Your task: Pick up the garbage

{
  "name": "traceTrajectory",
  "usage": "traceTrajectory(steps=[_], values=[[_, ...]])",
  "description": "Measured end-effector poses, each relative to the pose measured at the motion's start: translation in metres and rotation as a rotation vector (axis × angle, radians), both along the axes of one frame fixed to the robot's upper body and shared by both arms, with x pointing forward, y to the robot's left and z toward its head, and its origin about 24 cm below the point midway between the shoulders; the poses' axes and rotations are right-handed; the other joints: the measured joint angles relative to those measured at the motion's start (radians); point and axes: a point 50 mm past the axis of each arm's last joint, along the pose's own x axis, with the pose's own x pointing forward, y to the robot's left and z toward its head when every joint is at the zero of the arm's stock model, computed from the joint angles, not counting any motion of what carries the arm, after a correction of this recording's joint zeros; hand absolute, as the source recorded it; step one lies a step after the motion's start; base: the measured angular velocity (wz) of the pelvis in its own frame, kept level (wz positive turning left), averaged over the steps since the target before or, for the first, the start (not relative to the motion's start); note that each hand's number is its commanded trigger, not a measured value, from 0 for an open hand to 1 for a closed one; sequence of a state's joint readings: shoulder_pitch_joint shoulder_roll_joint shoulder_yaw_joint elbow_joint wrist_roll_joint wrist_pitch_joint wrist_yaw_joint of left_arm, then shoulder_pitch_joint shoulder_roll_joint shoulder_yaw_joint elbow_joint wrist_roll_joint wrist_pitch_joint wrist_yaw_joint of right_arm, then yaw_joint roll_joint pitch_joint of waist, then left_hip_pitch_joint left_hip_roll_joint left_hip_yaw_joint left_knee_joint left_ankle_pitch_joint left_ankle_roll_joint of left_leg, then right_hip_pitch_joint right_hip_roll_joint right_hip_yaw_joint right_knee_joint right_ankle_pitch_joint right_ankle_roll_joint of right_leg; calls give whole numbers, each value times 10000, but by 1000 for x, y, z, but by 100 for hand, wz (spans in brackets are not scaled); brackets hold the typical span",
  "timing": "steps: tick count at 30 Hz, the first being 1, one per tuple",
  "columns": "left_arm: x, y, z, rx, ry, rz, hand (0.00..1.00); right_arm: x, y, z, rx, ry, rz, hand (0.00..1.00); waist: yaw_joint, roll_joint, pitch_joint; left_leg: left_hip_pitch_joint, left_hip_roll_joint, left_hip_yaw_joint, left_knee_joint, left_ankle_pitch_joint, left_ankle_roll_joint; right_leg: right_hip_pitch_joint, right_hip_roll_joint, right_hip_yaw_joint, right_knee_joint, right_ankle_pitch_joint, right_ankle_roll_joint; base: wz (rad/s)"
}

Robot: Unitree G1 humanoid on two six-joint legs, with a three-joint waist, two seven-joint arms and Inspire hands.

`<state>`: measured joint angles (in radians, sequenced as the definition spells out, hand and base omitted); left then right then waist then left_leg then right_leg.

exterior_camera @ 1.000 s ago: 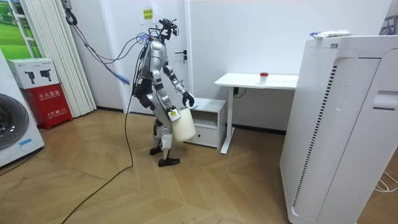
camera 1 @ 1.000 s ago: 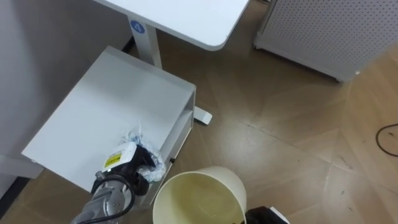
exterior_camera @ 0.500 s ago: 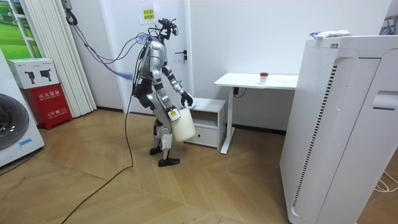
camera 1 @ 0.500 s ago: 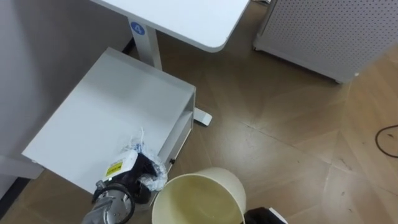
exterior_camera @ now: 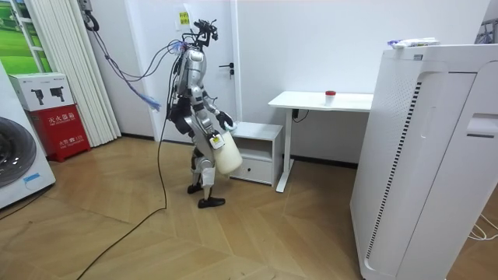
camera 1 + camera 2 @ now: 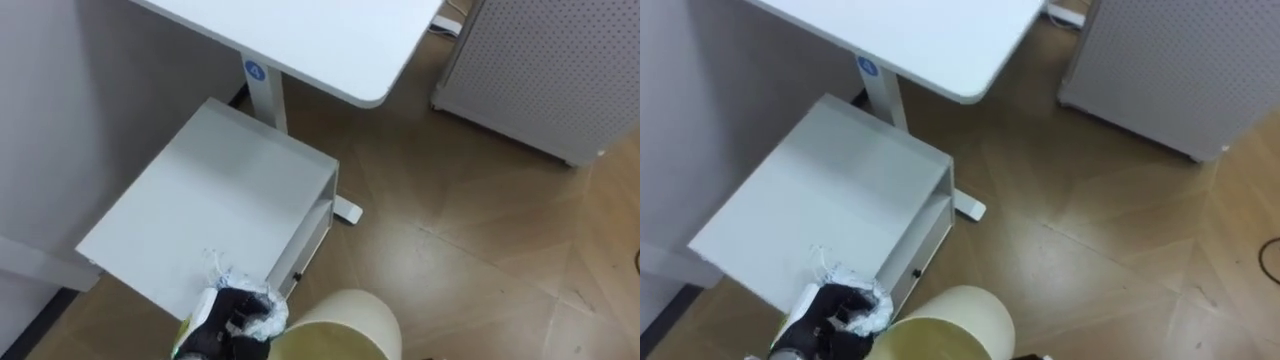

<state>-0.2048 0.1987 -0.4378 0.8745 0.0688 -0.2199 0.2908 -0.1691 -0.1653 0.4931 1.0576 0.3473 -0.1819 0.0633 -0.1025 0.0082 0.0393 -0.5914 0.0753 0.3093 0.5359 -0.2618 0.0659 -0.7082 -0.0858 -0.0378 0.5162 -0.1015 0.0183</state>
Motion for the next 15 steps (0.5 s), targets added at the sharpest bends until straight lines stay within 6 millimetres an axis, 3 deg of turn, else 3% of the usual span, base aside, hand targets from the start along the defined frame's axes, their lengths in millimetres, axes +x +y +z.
traceTrajectory(steps=[4,15], values=[[-4,-6,1,-684,48,-132,100,2,-1,1,57,-44,-32,100,231,-51,-12,-24,-14,0,-36,11,8,-23,-14,-14,-17,-8,14,3],[-3,-13,6,-2215,463,-1061,100,4,1,1,209,84,255,100,267,-194,-32,-58,-107,-53,-150,37,-5,-93,-34,24,-38,-20,32,2]])
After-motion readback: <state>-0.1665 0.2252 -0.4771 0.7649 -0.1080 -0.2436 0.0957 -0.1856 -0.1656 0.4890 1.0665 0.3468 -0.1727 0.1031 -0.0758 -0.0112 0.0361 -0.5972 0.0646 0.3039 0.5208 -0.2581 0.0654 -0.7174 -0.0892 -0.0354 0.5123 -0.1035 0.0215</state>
